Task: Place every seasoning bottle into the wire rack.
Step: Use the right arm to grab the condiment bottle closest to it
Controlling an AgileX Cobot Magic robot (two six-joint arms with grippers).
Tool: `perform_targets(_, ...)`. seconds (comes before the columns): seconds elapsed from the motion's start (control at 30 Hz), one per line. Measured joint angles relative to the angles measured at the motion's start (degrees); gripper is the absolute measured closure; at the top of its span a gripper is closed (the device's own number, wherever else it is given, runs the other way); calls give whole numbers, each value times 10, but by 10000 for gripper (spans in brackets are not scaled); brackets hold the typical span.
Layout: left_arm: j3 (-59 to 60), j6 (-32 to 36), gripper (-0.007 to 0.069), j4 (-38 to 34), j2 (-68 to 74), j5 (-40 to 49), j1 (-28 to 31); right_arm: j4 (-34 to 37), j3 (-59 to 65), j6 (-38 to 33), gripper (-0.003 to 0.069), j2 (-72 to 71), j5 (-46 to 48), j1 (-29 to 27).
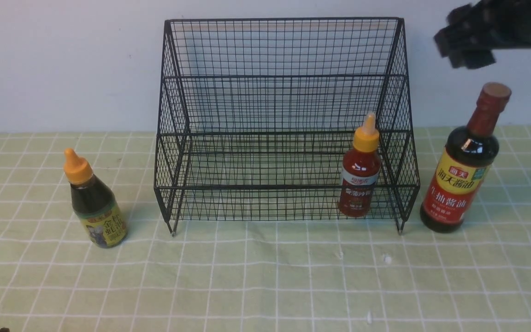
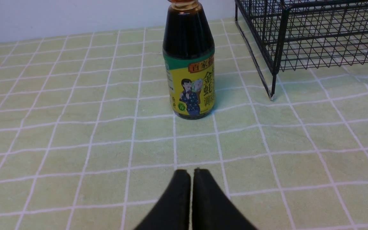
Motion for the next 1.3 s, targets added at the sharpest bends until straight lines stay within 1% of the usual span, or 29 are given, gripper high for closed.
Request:
perform_targets(0.1, 0, 0, 631, 0, 0, 0, 0, 10, 0, 1, 182, 0, 10, -36)
perform_targets(0.13, 0, 0, 631, 0, 0, 0, 0, 11, 0, 1, 182, 0, 10, -41)
perform_targets(0.17, 0, 0, 631, 0, 0, 0, 0, 27, 0, 0, 182, 8, 12, -57)
perform_targets(0.27, 0, 0, 631, 0, 0, 0, 0, 46, 0, -5, 182, 18, 12, -76)
perform_targets(0.37, 0, 0, 631, 0, 0, 0, 0, 85, 0, -15, 181, 39, 6, -101)
perform_targets(0.6, 0, 0, 631, 0, 0, 0, 0, 124, 0, -27, 181, 81, 0, -118)
perform_targets(0.9, 0, 0, 631, 0, 0, 0, 0, 127, 0, -30, 184, 131, 2, -118)
perform_targets(0.97, 0, 0, 631, 0, 0, 0, 0, 128, 0, -32, 216, 140, 6, -118)
perform_targets(1.0, 0, 0, 631, 0, 0, 0, 0, 128, 0, -35, 248, 142, 7, -118)
perform_targets(1.03, 0, 0, 631, 0, 0, 0, 0, 128, 0, -36, 255, 143, 8, -118)
perform_targets(1.07, 0, 0, 631, 0, 0, 0, 0, 128, 0, -42, 329, 146, 7, -118)
perform_targets(1.1, 0, 0, 631, 0, 0, 0, 0, 132, 0, -44, 370, 147, 7, -119)
perform_targets(1.13, 0, 0, 631, 0, 0, 0, 0, 143, -1, -48, 385, 147, 4, -119)
perform_targets(1.3, 0, 0, 631, 0, 0, 0, 0, 148, -1, -74, 383, 147, 4, -119)
